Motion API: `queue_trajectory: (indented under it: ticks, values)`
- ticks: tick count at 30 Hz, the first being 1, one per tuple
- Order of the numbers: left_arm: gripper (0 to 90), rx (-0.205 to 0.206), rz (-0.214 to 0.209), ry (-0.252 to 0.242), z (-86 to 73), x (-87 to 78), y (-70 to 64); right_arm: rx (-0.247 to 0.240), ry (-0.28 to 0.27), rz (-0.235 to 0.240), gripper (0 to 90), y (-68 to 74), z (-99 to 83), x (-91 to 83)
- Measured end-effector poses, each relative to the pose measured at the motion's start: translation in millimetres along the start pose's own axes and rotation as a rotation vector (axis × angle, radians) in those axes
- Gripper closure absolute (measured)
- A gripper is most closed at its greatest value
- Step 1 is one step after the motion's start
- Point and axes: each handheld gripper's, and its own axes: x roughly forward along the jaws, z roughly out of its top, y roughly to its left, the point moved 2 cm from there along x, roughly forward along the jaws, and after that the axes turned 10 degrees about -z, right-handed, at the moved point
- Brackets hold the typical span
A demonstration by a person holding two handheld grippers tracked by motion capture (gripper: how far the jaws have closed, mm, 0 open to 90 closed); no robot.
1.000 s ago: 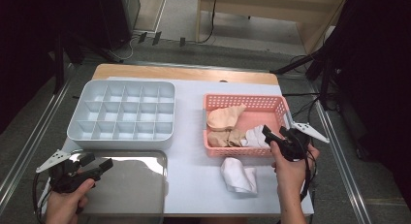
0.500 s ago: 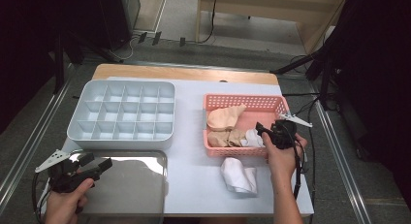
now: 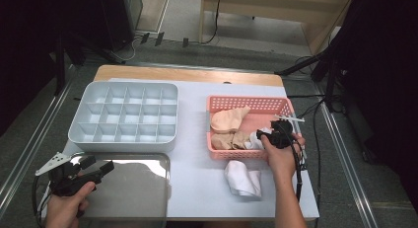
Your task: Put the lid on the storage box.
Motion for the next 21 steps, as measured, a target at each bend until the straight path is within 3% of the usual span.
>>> queue_trajectory:
  ticks: [1,2,8,15,17,20,21]
  values:
    - [14.2,0.002,0.001,0.000,0.0,-0.1,-0.2,-0.003,0.019,-0.003,38.7,-0.1,0.2,0.9]
    - [14.2,0.003,-0.002,0.002,0.0,-0.4,-0.3,-0.034,0.075,-0.016,35.0,0.2,0.4,3.2]
    - [14.2,0.001,-0.002,-0.005,0.5,-1.1,0.2,-0.038,0.166,-0.030,31.5,0.1,2.8,7.4]
    - [14.2,0.000,-0.002,-0.006,1.2,-2.6,0.8,-0.051,0.292,-0.015,28.7,0.2,6.4,13.8]
    - [14.2,0.001,0.000,-0.008,1.3,-3.3,1.1,-0.047,0.308,-0.029,35.5,-0.2,7.3,14.5]
    - [14.2,-0.003,0.001,-0.012,1.8,-4.2,2.4,-0.077,0.289,-0.094,58.0,-3.1,6.4,13.5]
    - [14.2,-0.003,0.001,-0.012,1.8,-4.2,2.4,-0.077,0.289,-0.094,58.0,-3.1,6.4,13.5]
